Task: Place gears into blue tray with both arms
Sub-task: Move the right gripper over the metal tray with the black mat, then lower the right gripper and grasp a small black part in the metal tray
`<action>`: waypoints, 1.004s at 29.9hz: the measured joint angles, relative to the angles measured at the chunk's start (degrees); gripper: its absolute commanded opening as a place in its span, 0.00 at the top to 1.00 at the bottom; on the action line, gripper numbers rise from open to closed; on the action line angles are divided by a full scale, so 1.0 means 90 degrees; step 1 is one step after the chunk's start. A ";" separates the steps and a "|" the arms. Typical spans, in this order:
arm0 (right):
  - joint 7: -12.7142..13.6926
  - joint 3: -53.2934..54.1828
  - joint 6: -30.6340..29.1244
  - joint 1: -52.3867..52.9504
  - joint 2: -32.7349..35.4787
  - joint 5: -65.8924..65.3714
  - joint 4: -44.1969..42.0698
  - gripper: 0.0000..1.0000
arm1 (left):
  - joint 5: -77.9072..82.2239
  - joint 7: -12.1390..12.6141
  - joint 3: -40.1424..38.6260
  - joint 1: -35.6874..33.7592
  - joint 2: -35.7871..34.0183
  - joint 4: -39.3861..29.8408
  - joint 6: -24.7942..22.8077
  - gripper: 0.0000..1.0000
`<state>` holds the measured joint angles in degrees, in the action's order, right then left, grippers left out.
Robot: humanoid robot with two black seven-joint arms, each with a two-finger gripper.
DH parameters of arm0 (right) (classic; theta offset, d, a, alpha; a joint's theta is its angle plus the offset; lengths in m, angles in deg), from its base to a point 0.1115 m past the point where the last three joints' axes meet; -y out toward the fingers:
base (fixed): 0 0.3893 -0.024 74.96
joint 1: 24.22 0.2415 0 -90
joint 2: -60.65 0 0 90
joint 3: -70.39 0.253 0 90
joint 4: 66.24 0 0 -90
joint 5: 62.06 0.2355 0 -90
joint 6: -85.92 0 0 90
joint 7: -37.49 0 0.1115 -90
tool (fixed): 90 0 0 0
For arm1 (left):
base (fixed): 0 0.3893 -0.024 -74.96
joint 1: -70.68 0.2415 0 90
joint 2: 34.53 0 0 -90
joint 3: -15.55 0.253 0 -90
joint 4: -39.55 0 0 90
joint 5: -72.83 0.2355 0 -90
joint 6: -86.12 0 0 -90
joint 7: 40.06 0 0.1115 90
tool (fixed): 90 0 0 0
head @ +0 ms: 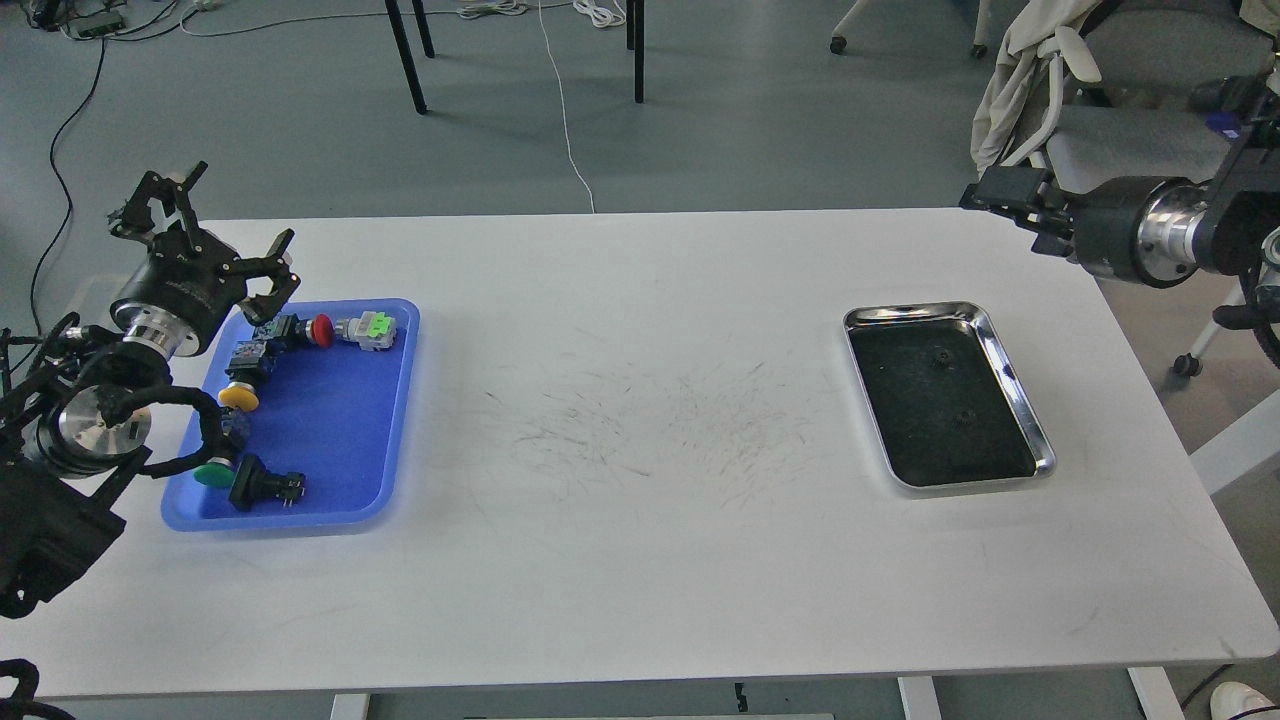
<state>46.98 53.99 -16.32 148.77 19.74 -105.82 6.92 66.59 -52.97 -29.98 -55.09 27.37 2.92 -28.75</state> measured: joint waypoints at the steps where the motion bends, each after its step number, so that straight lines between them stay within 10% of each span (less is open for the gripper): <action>1: 0.0000 -0.0306 -0.0003 0.0144 -0.0165 -0.0152 -0.0032 0.01 | 0.0000 0.0000 0.0000 0.0000 0.0000 -0.0002 0.0000 0.01; 13: -0.0048 -0.1417 0.0086 -0.0241 -0.2151 -0.1173 -0.1879 0.02 | 0.0000 -0.0030 0.0000 0.0000 -0.0049 -0.0003 0.0010 0.01; 30: -0.0097 -0.1439 0.0676 -0.1446 -0.2999 -0.1210 -0.3044 0.06 | 0.0000 -0.0041 0.0000 0.0089 -0.0151 -0.0002 0.0000 0.01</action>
<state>46.11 41.04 -10.24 135.76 -7.25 -116.72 -20.48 66.59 -53.34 -29.98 -54.29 26.02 2.90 -28.75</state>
